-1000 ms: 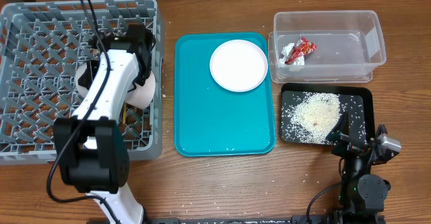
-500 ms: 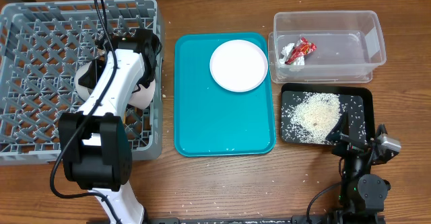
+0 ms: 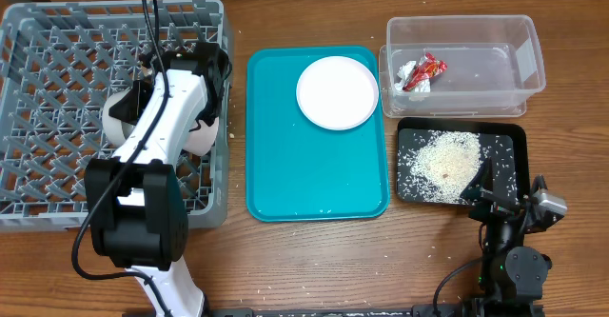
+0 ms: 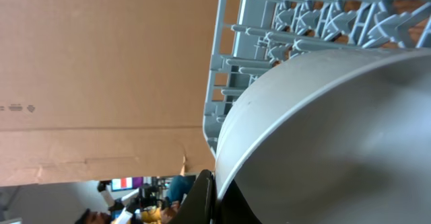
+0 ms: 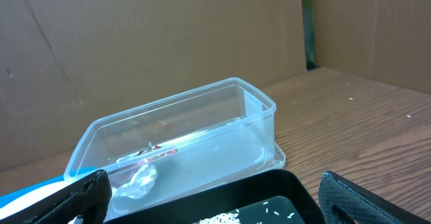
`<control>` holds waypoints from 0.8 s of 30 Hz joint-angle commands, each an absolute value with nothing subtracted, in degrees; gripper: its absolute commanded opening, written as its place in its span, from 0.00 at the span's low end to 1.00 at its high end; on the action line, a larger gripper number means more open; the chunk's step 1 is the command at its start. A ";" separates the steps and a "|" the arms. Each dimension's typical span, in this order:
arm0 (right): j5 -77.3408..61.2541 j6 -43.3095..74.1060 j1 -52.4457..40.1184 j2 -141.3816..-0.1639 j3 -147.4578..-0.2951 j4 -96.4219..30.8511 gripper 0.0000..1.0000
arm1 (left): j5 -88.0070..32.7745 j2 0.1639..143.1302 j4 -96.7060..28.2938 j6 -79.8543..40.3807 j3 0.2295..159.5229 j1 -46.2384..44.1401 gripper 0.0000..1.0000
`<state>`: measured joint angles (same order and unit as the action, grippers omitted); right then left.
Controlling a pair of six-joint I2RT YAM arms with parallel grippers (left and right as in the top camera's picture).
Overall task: Sort waste into correct bins and load items into the dishwasher
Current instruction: 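Carry the grey bowl into the dish rack and release it, then grasp the white plate edge on the teal tray with the left gripper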
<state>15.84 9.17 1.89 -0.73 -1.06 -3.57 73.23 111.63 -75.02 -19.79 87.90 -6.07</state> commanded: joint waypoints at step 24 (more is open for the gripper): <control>15.81 9.15 2.26 -0.16 -0.45 -3.20 1.00 | 45.39 112.29 -83.22 -17.32 98.78 -14.74 0.29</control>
